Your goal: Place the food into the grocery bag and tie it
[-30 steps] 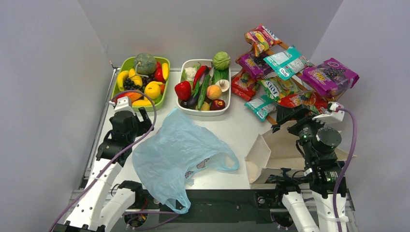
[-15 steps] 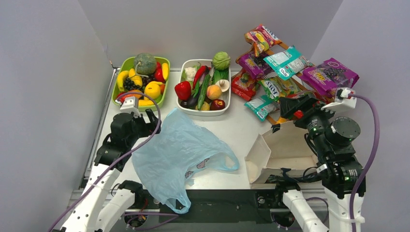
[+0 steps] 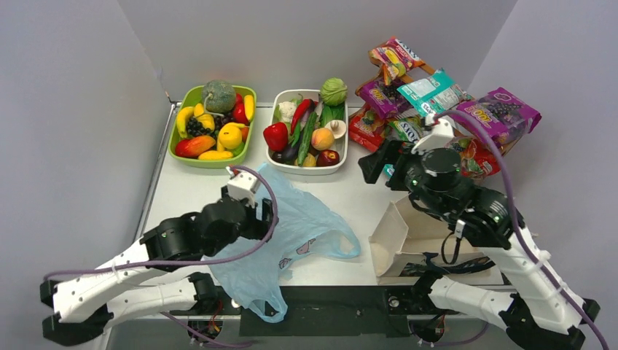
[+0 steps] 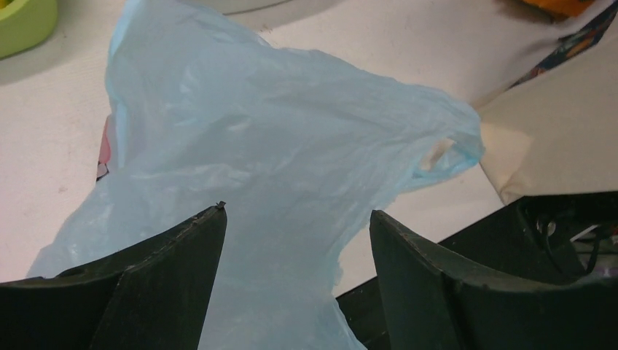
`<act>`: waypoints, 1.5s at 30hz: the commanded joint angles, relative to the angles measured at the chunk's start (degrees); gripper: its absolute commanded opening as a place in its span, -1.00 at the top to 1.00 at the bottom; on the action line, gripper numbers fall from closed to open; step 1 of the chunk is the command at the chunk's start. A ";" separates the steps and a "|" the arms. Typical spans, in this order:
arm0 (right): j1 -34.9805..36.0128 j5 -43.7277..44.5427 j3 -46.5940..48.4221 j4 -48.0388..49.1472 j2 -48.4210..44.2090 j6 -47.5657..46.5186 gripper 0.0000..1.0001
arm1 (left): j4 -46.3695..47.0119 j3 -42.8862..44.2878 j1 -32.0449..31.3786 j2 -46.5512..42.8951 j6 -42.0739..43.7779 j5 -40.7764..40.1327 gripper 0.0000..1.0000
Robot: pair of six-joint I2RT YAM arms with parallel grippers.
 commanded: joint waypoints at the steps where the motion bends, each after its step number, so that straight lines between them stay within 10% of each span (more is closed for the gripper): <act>1: 4.24 9.88 0.79 -1.80 2.90 3.29 -1.00 | -11.96 4.44 -15.56 7.79 -7.87 -19.83 -0.40; 11: 5.32 10.58 -1.57 -2.57 1.51 5.01 -1.00 | -20.90 9.78 -35.99 30.18 -17.17 -36.45 -0.54; 26: 5.34 10.67 -4.58 -3.25 -1.55 4.71 -1.00 | -42.82 22.50 -39.51 63.11 -33.96 -47.19 -0.61; 35: 5.36 9.58 -4.67 -3.29 -0.92 4.22 -1.00 | -46.43 19.04 -38.85 68.05 -40.32 -47.74 -0.65; 42: 5.31 8.97 -4.96 -3.29 -0.62 4.59 -1.00 | -44.68 18.05 -31.64 66.40 -37.55 -48.20 -0.19; 45: 5.33 8.99 -5.10 -3.30 -0.88 4.73 -1.00 | -40.39 16.01 -29.49 63.13 -31.80 -48.14 0.38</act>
